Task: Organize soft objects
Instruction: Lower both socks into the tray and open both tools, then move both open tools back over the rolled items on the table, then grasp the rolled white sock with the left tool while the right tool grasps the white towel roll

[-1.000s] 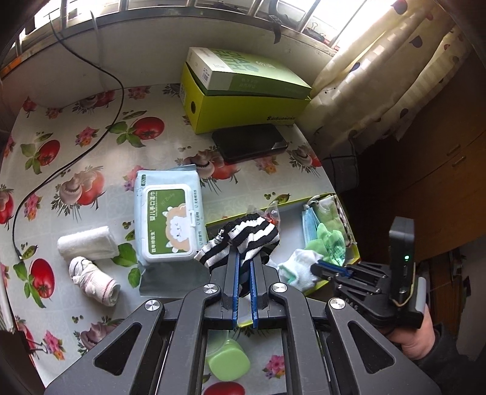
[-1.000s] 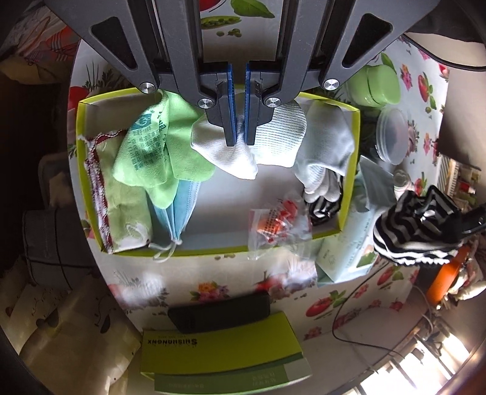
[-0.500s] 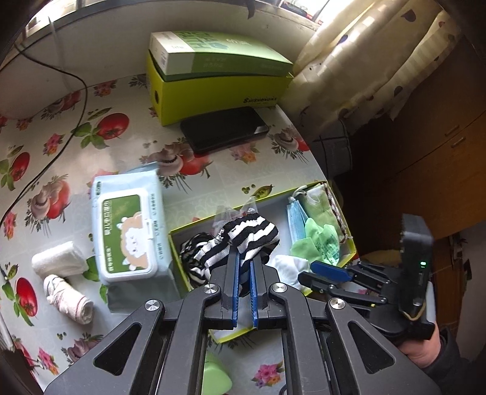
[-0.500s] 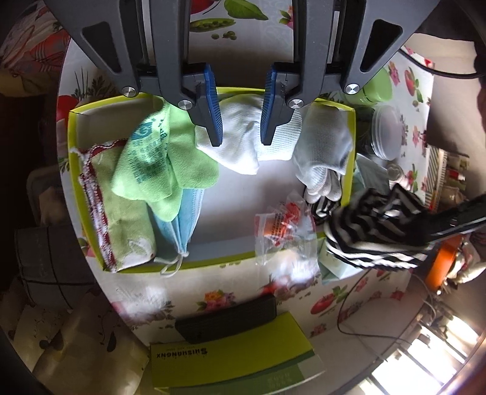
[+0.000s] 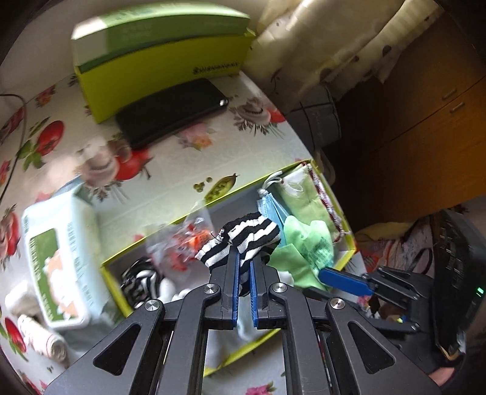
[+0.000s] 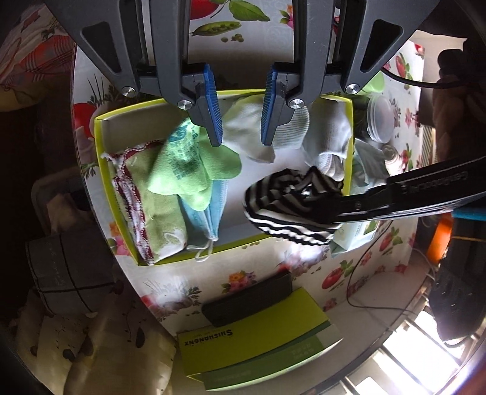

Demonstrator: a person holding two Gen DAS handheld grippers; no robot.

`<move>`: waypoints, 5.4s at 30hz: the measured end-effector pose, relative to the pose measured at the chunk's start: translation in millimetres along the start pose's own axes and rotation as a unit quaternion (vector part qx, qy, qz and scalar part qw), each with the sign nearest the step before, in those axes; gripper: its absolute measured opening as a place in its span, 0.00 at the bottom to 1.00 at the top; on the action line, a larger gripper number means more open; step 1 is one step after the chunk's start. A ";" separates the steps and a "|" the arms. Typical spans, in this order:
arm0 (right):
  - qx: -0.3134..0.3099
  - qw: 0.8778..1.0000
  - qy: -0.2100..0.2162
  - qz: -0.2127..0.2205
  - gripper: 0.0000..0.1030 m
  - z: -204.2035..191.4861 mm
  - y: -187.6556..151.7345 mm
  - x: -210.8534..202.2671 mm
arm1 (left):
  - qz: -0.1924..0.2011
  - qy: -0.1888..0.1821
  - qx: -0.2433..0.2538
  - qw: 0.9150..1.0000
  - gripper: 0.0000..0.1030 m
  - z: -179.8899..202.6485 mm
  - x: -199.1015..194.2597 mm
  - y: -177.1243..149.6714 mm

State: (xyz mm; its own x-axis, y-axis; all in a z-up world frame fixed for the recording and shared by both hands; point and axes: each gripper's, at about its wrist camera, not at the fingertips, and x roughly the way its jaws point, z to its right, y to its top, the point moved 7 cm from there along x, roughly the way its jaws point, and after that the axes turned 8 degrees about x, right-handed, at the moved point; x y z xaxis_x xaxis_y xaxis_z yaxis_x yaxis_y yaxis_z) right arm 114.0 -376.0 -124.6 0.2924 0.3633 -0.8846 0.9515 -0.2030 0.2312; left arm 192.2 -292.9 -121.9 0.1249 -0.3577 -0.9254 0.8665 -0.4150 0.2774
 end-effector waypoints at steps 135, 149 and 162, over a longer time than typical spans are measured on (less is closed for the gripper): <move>-0.218 0.975 0.008 -0.047 0.48 -218.0 -43.2 15.9 | 0.073 0.084 -0.275 0.955 0.35 -195.2 -124.5 -192.2; -0.222 0.974 0.006 -0.053 0.49 -227.3 -33.1 26.9 | 0.062 0.089 -0.371 0.922 0.43 -247.0 -88.4 -190.9; -0.237 0.970 0.008 -0.051 0.49 -240.4 -18.4 36.0 | 0.046 0.106 -0.361 0.925 0.47 -257.2 -66.5 -181.7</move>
State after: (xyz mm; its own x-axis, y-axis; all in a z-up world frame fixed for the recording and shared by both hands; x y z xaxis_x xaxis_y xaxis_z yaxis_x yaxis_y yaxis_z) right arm 130.0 -140.6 -63.3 0.1920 0.3744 -0.9072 0.9116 0.2744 0.3061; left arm 150.7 21.4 -177.2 0.2406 -0.1599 -0.9574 0.9346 0.3044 0.1840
